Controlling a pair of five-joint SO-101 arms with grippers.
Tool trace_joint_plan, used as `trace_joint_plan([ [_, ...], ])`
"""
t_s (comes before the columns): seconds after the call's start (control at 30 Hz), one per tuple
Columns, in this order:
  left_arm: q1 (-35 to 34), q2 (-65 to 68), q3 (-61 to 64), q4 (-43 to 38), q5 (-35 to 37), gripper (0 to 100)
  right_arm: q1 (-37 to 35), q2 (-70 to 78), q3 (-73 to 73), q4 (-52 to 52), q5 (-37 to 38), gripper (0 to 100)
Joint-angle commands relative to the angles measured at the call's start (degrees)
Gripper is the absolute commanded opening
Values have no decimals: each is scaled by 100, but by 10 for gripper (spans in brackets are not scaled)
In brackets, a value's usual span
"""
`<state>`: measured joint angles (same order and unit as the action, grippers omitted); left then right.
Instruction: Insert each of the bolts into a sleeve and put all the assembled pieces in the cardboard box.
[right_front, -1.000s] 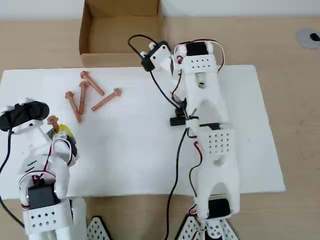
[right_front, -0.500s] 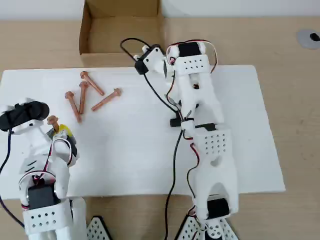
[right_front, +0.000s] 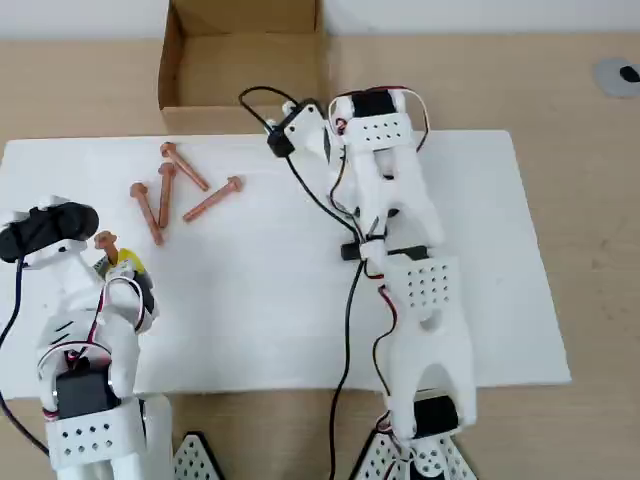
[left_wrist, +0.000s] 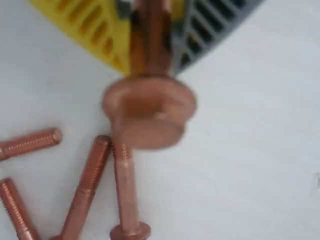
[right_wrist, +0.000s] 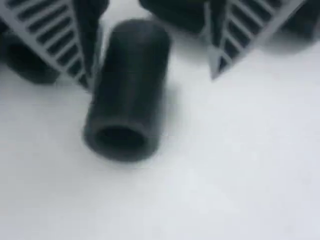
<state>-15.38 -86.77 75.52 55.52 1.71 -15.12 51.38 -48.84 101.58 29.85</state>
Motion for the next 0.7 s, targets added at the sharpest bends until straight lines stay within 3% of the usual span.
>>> trace_joint_plan([
  [0.0, 88, -75, -35, -114, -176, 6, -110, -488, 163, 44, 26, 192],
  [0.2, 88, -75, -35, -97, -176, 6, -92, -444, 242, 0, 185, 270],
  [0.43, 88, -75, -35, -88, -176, 6, -127, -303, 215, -79, 193, 272],
  [0.67, 88, -75, -35, -79, -176, 6, -637, -295, 180, -79, 167, 271],
])
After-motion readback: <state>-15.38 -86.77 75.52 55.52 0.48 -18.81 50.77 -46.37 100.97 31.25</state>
